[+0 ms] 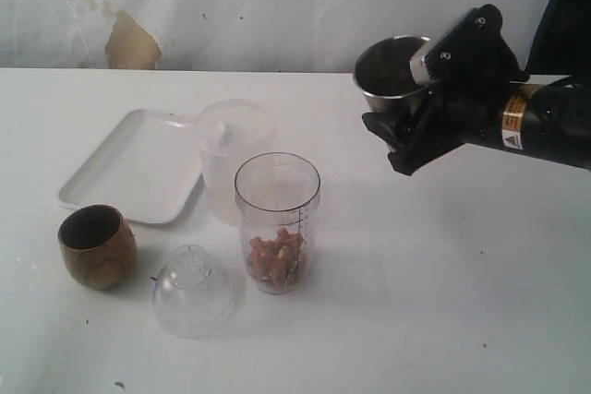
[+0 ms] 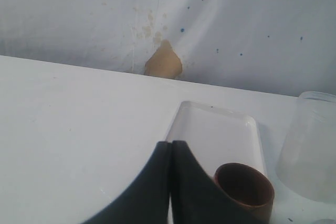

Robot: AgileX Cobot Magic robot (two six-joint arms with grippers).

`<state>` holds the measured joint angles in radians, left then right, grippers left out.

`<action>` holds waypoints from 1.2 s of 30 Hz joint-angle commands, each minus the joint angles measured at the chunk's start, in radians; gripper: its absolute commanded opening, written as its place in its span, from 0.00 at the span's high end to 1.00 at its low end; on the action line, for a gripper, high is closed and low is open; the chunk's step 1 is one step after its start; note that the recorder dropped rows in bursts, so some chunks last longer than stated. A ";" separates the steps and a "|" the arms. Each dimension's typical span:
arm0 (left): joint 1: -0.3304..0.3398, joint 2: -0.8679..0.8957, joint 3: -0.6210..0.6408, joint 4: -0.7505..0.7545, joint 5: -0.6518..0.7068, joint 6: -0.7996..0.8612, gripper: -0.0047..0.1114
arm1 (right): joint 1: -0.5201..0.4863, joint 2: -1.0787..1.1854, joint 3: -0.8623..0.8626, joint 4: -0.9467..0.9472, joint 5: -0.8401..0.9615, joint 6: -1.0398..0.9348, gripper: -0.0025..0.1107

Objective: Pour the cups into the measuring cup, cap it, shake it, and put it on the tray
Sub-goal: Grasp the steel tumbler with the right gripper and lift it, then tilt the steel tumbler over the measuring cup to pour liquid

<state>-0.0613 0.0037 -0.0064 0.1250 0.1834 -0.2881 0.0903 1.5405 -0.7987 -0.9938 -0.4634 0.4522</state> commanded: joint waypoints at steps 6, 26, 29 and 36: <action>0.000 -0.004 0.006 0.006 0.000 -0.002 0.96 | 0.158 -0.177 0.063 0.005 0.258 -0.004 0.98; 0.000 -0.004 0.006 0.006 0.000 -0.002 0.96 | 0.418 -0.240 0.018 -0.027 0.670 -0.003 0.98; 0.000 -0.004 0.006 0.006 0.000 -0.002 0.96 | 0.437 -0.240 -0.002 -0.036 0.703 -0.003 0.98; 0.000 -0.004 0.006 0.006 0.000 -0.002 0.96 | 0.483 -0.217 -0.038 -0.054 0.802 -0.003 0.98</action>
<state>-0.0613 0.0037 -0.0064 0.1250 0.1834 -0.2881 0.5539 1.3195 -0.8118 -1.0139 0.3065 0.4501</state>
